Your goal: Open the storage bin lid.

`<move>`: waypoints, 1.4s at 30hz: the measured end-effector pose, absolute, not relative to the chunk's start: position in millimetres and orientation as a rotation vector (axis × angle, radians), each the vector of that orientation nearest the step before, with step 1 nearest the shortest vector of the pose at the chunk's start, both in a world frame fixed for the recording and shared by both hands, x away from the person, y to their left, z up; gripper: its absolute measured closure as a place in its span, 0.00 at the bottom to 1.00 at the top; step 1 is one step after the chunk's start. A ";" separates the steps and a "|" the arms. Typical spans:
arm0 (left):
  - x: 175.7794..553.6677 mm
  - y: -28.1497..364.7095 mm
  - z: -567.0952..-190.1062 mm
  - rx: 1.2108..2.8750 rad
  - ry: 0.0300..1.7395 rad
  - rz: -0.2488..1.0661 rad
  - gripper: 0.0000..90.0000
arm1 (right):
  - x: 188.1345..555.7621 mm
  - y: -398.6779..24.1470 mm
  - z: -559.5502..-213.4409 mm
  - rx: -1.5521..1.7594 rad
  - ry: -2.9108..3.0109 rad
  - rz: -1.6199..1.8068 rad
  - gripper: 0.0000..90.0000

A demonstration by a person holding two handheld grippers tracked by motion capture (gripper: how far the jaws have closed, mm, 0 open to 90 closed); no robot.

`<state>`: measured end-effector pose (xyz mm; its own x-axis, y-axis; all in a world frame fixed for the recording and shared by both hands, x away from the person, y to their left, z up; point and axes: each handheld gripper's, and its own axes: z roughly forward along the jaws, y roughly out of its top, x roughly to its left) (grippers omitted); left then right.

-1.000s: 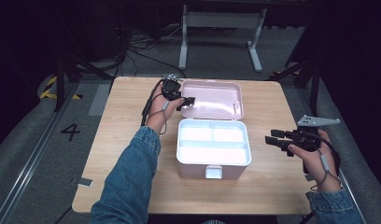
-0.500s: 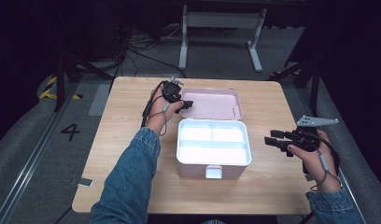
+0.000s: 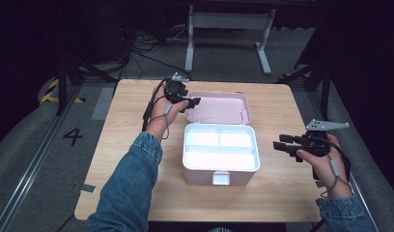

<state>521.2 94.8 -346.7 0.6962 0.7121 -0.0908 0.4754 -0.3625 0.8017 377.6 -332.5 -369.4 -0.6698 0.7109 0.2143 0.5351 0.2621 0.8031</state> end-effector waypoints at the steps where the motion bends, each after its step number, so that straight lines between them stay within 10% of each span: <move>1: 517.1 95.0 -343.3 2.027 0.899 0.344 0.40 | 377.7 -332.4 -369.6 1.170 2.338 1.367 0.57; 42: 379.6 217.7 -345.4 2.067 0.926 0.463 0.38 | 404.4 -343.2 -360.0 1.201 2.339 1.237 0.51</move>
<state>379.6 217.7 -345.4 0.6637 0.7479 0.0044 0.4521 -0.4060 0.7942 404.4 -343.2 -360.0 -0.6352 0.7559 0.1587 0.5566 0.3055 0.7726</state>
